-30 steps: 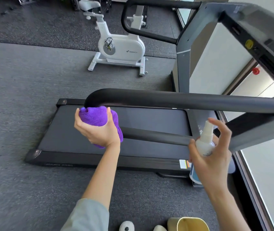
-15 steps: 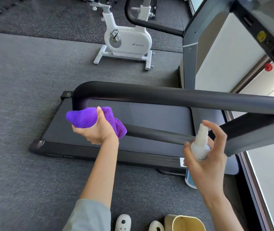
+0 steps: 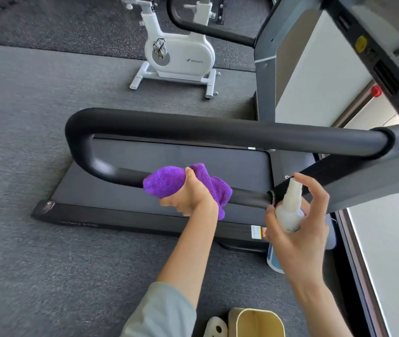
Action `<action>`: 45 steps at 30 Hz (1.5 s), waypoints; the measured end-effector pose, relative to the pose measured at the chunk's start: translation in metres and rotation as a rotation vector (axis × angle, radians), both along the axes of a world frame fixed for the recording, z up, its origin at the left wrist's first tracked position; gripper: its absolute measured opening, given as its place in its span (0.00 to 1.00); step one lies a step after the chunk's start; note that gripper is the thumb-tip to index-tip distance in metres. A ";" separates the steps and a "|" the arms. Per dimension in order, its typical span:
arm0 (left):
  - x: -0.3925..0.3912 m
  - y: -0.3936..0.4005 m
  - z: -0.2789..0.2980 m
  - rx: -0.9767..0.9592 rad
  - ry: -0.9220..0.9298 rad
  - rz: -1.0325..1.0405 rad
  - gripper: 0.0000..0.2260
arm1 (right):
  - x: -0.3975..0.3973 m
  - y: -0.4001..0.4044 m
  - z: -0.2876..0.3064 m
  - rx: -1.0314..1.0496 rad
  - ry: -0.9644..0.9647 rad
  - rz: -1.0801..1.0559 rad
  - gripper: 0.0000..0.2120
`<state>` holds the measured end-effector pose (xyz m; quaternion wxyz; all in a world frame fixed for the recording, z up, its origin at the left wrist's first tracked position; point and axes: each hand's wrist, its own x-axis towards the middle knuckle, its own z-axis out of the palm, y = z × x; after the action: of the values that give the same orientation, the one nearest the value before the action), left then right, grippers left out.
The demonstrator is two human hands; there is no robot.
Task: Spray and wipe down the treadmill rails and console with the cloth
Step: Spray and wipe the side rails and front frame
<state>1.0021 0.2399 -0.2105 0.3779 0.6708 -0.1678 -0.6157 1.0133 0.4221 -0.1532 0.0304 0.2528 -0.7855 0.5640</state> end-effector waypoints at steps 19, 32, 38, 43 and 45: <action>-0.068 0.125 -0.017 0.085 0.035 -0.242 0.40 | -0.031 0.068 0.003 0.009 0.050 -0.119 0.33; 0.005 0.115 0.013 -0.083 0.124 -0.569 0.30 | -0.009 0.076 0.007 -0.028 0.092 -0.185 0.33; 0.020 0.130 0.101 -0.357 0.273 -0.888 0.30 | -0.014 0.089 0.048 -0.083 0.211 -0.242 0.28; 0.012 0.140 0.180 -0.590 0.384 -0.989 0.27 | -0.036 0.111 0.102 -0.124 0.278 -0.240 0.25; -0.001 0.138 0.213 -0.718 0.406 -1.027 0.29 | -0.050 0.123 0.126 -0.137 0.326 -0.234 0.26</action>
<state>1.0013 0.3777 0.0020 0.2604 0.2083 -0.5868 -0.7379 0.9630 0.5448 -0.0274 0.2395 0.2450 -0.7542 0.5601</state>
